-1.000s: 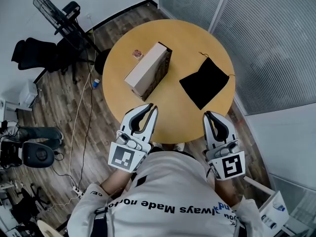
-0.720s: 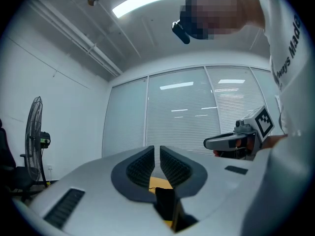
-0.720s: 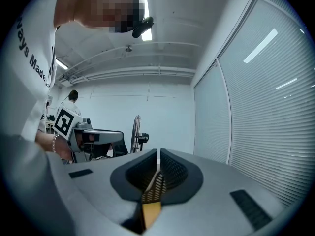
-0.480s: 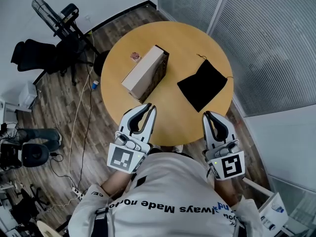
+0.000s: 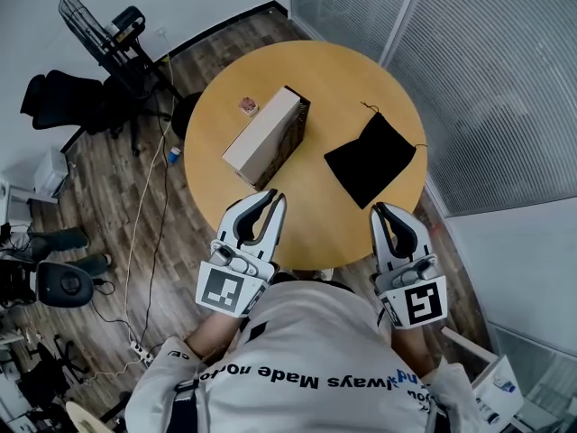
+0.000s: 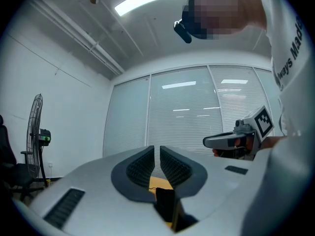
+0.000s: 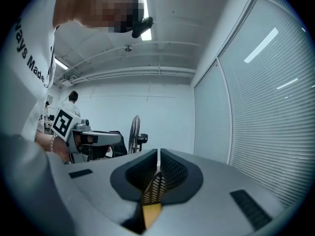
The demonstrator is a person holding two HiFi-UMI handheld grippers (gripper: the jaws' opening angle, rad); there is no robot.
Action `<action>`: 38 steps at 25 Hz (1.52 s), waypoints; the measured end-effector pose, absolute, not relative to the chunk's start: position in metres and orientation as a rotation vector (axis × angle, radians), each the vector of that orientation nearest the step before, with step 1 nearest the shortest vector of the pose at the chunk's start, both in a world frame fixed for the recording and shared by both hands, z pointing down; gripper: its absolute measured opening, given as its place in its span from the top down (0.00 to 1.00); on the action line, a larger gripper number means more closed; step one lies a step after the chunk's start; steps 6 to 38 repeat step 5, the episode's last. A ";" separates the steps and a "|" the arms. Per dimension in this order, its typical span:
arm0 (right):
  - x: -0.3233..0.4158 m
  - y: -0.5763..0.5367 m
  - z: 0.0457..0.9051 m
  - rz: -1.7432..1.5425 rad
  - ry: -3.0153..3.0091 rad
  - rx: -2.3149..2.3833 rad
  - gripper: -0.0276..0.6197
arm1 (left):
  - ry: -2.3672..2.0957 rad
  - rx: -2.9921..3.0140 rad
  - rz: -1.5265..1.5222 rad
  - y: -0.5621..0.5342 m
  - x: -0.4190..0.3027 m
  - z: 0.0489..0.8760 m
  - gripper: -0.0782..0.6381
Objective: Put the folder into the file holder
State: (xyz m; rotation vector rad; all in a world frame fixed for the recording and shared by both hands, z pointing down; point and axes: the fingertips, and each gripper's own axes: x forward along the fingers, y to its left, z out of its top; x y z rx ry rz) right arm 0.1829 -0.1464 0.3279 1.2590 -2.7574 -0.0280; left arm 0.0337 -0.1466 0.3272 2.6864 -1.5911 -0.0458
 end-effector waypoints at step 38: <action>0.187 -0.149 0.328 -0.026 -2.754 1.261 0.89 | -1.579 2.682 -0.044 -0.150 0.038 0.329 0.82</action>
